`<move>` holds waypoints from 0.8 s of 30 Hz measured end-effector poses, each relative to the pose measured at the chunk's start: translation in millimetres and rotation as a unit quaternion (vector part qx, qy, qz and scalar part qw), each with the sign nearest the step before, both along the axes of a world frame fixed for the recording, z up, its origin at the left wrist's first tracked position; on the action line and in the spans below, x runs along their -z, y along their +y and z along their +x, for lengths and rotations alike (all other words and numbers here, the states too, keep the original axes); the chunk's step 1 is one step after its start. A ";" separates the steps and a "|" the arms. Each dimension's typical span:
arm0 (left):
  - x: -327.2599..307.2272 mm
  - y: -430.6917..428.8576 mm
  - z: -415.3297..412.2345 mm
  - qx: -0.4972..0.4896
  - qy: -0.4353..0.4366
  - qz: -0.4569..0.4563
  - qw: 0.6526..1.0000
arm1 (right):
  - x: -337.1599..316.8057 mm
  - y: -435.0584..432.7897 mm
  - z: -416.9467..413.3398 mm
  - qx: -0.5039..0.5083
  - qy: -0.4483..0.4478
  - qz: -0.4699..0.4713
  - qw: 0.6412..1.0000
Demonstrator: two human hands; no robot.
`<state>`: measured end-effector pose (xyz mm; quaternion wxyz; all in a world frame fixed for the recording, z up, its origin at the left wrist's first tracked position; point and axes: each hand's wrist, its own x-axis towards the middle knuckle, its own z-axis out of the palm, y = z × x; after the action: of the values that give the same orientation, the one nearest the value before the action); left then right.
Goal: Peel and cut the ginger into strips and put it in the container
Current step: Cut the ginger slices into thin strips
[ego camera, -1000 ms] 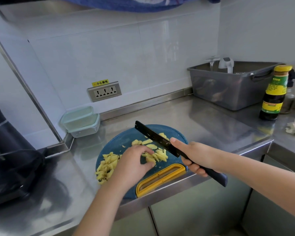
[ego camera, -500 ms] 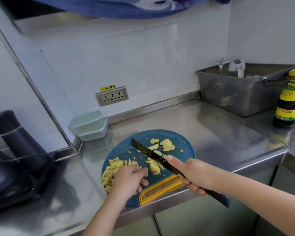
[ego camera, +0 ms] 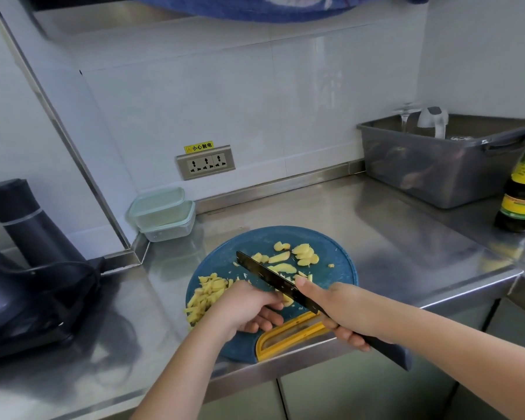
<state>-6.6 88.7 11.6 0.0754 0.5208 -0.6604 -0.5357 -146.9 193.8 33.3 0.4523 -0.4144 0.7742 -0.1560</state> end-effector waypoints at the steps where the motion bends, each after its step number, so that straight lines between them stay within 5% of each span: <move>1: -0.2 -1.0 -0.4 0.003 -0.002 0.001 1.000 | 1.0 -0.2 0.1 0.001 0.002 -0.001 1.000; 24: -1.8 -11.5 -4.3 0.079 -0.039 -0.005 0.996 | -6.4 -23.2 13.3 -0.016 0.086 0.162 0.983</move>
<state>-10.9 77.2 13.4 0.0092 0.4870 -0.7048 -0.5158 -133.6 170.6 39.7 0.4478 -0.3596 0.8185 0.0151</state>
